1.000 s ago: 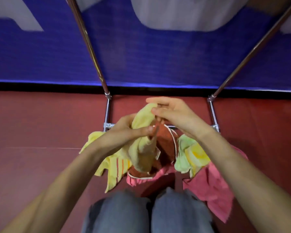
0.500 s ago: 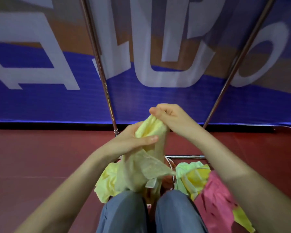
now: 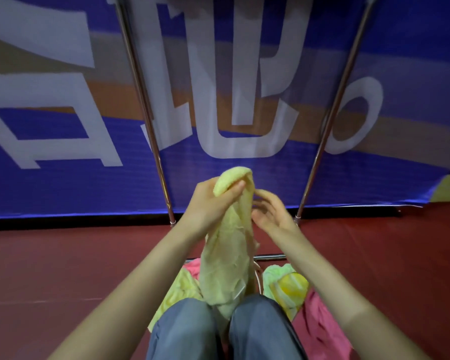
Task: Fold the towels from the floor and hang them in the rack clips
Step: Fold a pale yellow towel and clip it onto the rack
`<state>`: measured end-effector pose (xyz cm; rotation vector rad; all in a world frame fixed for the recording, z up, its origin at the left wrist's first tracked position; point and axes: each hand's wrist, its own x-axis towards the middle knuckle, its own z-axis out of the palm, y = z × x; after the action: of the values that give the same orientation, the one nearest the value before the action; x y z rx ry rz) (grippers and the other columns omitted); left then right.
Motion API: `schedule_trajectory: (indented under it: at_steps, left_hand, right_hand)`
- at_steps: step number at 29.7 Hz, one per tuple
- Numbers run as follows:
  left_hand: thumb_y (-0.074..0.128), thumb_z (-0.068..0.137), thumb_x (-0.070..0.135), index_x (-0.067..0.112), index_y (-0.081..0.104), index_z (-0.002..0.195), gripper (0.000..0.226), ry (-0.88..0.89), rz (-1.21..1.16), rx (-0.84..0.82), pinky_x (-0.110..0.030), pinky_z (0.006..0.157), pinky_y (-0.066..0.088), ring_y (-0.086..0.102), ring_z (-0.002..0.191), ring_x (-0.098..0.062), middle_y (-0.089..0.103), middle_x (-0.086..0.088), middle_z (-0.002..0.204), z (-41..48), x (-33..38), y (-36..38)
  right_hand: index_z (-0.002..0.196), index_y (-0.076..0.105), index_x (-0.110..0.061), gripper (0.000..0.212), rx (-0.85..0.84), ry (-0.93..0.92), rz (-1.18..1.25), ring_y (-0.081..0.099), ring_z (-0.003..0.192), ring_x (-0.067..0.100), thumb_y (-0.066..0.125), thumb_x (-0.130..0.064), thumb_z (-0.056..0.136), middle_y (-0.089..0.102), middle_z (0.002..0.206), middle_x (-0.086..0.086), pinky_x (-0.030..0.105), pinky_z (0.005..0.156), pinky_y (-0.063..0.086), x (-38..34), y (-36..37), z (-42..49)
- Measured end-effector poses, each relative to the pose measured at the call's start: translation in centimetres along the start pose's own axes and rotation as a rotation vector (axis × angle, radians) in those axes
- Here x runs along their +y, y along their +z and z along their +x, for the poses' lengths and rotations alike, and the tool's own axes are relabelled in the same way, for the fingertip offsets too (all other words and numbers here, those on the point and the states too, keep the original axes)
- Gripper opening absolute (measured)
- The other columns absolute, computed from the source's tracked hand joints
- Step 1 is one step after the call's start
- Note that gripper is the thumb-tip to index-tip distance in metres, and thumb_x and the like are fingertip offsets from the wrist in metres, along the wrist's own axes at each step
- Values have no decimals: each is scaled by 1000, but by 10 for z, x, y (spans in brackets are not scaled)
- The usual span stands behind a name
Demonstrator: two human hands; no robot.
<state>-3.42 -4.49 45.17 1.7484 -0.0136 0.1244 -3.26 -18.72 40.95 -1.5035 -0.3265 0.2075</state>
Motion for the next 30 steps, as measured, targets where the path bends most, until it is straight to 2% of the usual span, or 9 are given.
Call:
schedule_trajectory:
  at_steps: [3,5,9,11,17,20,23,26,30]
  left_hand:
    - [61,84,24,12,63,78,13,-39,-5,55,-38,77,52,61,78,-21,64,-12,82,-3,3,2]
    - [60,84,23,15,62,76,12,-42,-9,60,-39,77,51,60,79,-22,63,-10,81,-6,6,5]
    - [60,84,24,20,62,75,11,-44,9,80,-36,77,52,60,78,-19,63,-3,76,-10,11,2]
    - [60,84,27,21,62,75,11,-51,30,94,-38,79,53,62,79,-19,63,-3,78,-12,10,-4]
    - [61,82,31,15,62,82,16,-132,155,115,-45,88,52,64,91,-26,67,-12,94,-16,-11,-25]
    - [61,82,34,11,56,100,30,-180,314,85,-28,76,53,61,82,-15,63,-7,94,-16,-26,-32]
    - [52,87,34,19,46,114,32,-213,310,-82,-7,65,47,58,73,3,58,3,90,-23,-26,-27]
    - [51,87,39,26,47,117,32,-49,312,-358,-15,93,43,53,107,-3,56,5,115,-30,-23,-21]
    - [56,68,52,26,58,111,50,106,303,-469,-25,92,48,60,105,-13,66,-1,110,-31,-14,-11]
  right_hand:
    - [125,30,-32,53,-64,135,-65,47,104,-11,56,-12,84,40,125,-15,18,97,35,24,-6,-17]
    - [123,35,-28,50,-103,214,-58,50,99,-7,61,-13,83,49,119,-10,15,91,41,41,-10,-23]
    - [87,58,-14,10,-98,238,-127,53,60,-9,59,-4,83,61,70,-15,9,60,40,59,-11,-26]
    - [63,54,-16,25,-47,182,-147,45,46,-6,57,-3,84,52,45,-15,11,52,34,61,-13,-26]
    - [65,58,-18,25,105,55,-37,47,53,-5,53,-5,86,57,51,-13,12,57,39,42,-27,-24]
    - [64,60,-19,25,69,-2,-77,49,50,-6,56,-4,85,59,48,-16,7,53,38,24,-27,-17]
    - [56,61,-25,28,10,-83,-225,44,54,-1,65,-9,79,55,54,-11,14,54,34,3,-22,-10]
    - [57,64,-26,23,-69,-141,-385,45,58,3,67,-17,78,56,58,0,20,57,36,-22,-18,-5]
    - [70,70,-12,15,-155,-188,-579,50,54,0,67,-25,78,63,55,-6,16,54,36,-54,-14,-2]
